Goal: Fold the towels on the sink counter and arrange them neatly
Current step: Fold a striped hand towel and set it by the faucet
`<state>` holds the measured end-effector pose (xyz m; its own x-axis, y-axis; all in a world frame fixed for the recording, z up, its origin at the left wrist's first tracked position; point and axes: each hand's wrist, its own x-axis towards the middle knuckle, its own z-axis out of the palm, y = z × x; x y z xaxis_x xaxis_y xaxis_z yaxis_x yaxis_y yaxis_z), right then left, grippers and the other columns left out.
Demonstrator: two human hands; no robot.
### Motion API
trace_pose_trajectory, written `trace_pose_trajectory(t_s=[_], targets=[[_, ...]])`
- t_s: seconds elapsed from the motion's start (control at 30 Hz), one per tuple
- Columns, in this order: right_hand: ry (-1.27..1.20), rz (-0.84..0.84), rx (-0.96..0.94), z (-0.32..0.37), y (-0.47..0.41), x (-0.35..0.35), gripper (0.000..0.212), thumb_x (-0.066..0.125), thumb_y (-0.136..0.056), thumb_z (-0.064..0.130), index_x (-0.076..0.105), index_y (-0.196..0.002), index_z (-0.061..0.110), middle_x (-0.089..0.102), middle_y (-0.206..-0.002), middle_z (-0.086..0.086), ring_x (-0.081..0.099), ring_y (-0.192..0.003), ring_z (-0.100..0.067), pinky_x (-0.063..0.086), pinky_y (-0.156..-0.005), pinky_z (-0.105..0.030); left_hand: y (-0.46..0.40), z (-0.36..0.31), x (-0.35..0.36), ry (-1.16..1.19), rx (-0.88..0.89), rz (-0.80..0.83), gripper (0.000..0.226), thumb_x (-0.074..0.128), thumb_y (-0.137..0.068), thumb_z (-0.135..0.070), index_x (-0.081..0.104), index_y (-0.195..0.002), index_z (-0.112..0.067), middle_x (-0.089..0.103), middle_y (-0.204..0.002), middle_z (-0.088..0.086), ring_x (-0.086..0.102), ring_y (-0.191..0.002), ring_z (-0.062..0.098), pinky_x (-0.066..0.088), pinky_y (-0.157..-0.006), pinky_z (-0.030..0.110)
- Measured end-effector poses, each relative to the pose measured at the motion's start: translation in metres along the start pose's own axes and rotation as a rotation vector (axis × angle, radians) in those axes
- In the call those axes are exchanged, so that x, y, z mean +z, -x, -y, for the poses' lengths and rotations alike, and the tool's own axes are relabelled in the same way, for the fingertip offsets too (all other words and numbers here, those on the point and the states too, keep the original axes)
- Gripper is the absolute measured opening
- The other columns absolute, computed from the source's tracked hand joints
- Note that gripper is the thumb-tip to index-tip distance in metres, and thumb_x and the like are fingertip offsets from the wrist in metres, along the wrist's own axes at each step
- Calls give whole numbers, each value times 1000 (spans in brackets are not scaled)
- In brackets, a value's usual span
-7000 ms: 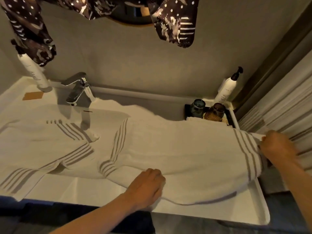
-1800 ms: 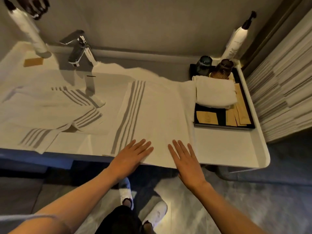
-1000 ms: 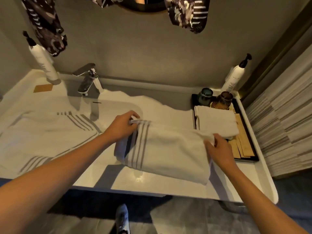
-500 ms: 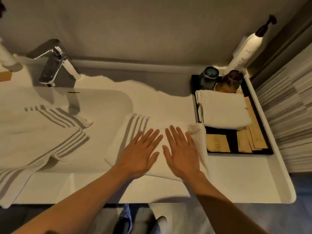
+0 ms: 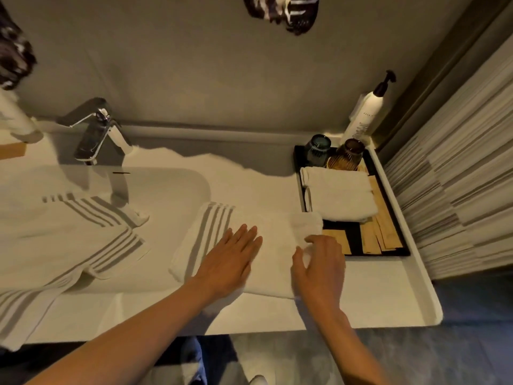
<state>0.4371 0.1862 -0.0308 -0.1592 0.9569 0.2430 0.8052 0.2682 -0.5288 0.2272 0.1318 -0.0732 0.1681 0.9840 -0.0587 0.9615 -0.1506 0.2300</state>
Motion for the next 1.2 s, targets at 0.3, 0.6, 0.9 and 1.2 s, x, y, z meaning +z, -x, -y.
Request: trace_pose_trajectory(t_s=[0.3, 0.6, 0.9, 1.2], targets=[[-493, 500, 789, -19, 19, -10, 41, 70, -82, 43, 55, -110, 17, 64, -104, 0, 62, -92, -21, 58, -78, -42, 35, -10, 25, 50, -9, 41, 55, 19, -107, -38, 6, -158, -25, -5, -165, -5, -8, -152, 15, -7, -121, 35], [-356, 470, 628, -15, -17, -83, 29, 68, -77, 15, 55, -103, 17, 62, -97, -4, 58, -80, -16, 52, -66, -33, 21, -62, 6, 631, -41, 81, 40, 43, -104, -24, 49, -144, -27, 34, -157, -6, 26, -145, 7, 18, -122, 32], [-36, 606, 170, 95, -8, -49, 24, 56, -88, 41, 49, -97, 20, 58, -91, -2, 52, -78, -20, 32, -52, -25, 23, -23, -36, 1846, -1124, -14, 50, 39, -105, -42, 64, -105, 2, 72, -90, 19, 70, -81, 30, 57, -72, 37], [-409, 413, 32, 80, 57, 19, 22, 45, -100, 18, 66, -106, 22, 67, -108, 8, 57, -95, 2, 45, -86, -18, 57, 11, -38, 591, -690, -335, 45, 60, -91, -24, 52, -134, -13, 59, -125, 5, 58, -111, 24, 48, -91, 32]])
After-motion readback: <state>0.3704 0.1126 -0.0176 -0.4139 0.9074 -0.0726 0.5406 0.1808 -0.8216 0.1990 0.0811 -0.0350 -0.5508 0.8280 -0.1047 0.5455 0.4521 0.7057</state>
